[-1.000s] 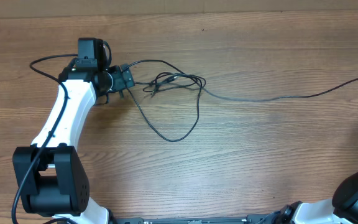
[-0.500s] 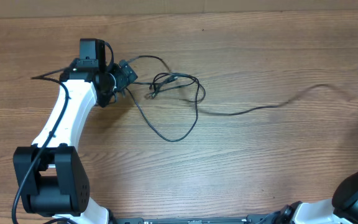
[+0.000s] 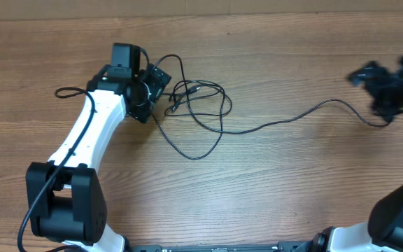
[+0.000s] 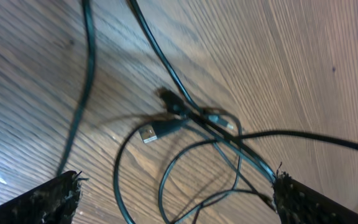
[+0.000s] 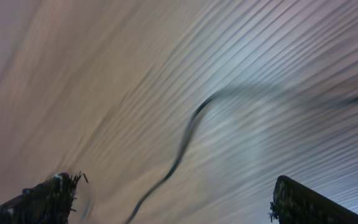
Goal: Untangle cables
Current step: 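Release the stretched cable and bring the right gripper back to center, then grasp a cable strand with the right gripper and pull it right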
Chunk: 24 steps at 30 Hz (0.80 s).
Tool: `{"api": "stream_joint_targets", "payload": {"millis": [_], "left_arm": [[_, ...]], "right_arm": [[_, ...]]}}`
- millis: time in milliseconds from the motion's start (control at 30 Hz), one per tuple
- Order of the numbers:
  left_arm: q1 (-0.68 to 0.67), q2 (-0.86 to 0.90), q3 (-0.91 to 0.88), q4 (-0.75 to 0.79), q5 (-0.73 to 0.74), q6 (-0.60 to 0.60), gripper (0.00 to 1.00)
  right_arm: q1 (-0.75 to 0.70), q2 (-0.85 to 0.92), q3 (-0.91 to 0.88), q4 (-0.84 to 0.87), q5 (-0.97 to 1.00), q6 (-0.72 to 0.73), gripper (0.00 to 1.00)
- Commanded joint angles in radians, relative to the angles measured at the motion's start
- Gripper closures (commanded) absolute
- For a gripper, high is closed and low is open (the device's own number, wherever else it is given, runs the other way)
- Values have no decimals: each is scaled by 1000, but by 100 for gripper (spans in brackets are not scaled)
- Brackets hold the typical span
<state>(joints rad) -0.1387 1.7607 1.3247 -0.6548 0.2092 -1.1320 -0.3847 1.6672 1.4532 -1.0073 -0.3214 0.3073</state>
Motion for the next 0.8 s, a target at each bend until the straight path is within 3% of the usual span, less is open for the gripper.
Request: {"api": "stream_joint_targets", "payload": {"millis": [0, 167, 267, 333, 467, 767], "left_arm": [[-14, -9, 13, 6, -6, -28, 0], [-20, -9, 13, 7, 1, -29, 0], [-20, -9, 13, 8, 2, -41, 0], [-20, -9, 13, 9, 2, -44, 0], [-20, -9, 13, 8, 1, -43, 0], [-20, -9, 13, 8, 1, -43, 0]], "right_arm": [[135, -34, 19, -45, -66, 79, 0], [327, -34, -39, -81, -81, 119, 0], [433, -30, -111, -48, -16, 359, 2], [518, -18, -163, -6, 96, 549, 22], [653, 30, -177, 16, 289, 802, 24], [780, 227, -177, 112, 294, 952, 26]]}}
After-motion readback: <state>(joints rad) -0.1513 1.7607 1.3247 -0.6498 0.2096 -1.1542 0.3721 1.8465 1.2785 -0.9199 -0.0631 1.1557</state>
